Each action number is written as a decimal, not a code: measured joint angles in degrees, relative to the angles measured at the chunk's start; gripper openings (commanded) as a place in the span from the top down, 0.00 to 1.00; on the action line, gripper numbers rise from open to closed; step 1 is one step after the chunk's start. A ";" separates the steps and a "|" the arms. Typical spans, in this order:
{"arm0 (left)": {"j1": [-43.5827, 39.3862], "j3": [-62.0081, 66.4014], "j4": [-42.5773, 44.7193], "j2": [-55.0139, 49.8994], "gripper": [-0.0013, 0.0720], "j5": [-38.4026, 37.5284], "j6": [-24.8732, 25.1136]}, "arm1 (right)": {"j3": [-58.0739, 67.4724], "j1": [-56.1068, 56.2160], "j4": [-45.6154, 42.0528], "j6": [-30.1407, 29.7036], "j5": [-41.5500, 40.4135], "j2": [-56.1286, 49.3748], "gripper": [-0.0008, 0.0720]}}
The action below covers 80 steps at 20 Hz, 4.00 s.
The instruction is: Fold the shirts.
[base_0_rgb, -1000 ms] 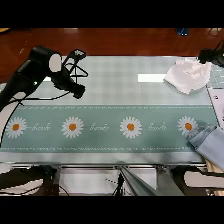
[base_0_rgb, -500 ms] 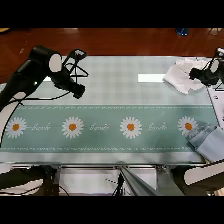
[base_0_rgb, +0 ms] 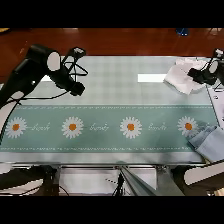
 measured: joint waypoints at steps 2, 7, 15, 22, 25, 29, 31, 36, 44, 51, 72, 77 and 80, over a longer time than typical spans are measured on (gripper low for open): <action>0.00 3.21 -0.02 0.63 0.48 -1.11 0.33 | -0.02 0.09 0.26 -2.73 -0.20 5.11 0.96; 0.00 17.49 -0.02 3.19 0.47 -3.80 1.33 | 0.00 0.96 3.10 -9.20 -0.31 22.82 0.96; 0.00 33.51 -0.02 12.92 0.34 -8.92 1.70 | 0.02 5.75 17.79 -15.93 -1.64 52.11 0.96; 0.00 35.06 -0.02 20.90 0.08 -11.50 1.68 | 0.02 7.65 25.51 -16.94 2.49 61.92 0.96; 0.00 34.05 -0.02 21.73 0.08 -13.99 1.66 | 0.02 7.82 31.89 -18.40 5.73 60.28 0.96; 0.00 30.62 -0.04 22.03 0.08 -15.91 1.51 | 0.02 8.41 42.12 -21.92 11.28 54.31 0.96; 0.00 28.79 -0.04 22.10 0.08 -16.35 1.49 | 0.02 11.19 43.71 -22.97 13.38 50.56 0.96; 0.00 25.97 -0.04 21.31 0.08 -16.83 1.46 | 0.02 28.02 40.24 -24.04 14.97 38.93 0.96; 0.15 21.29 1.05 19.02 0.08 -16.87 1.49 | 0.02 45.86 36.57 -24.30 7.54 23.63 0.39; 3.37 0.83 0.35 18.67 0.08 -11.63 1.49 | 0.02 35.08 28.02 -24.28 11.10 26.99 0.32; 13.57 -24.35 -40.26 -4.04 0.00 9.90 29.97 | -0.28 -6.51 31.15 -30.34 34.58 24.22 0.22; 11.89 -24.39 -41.16 -8.57 0.95 11.32 30.25 | -0.35 -6.73 32.89 -30.47 36.20 22.38 0.23; 11.78 -24.35 -42.05 -10.10 0.95 11.28 29.79 | -1.05 -6.84 32.17 -30.53 36.70 22.01 0.23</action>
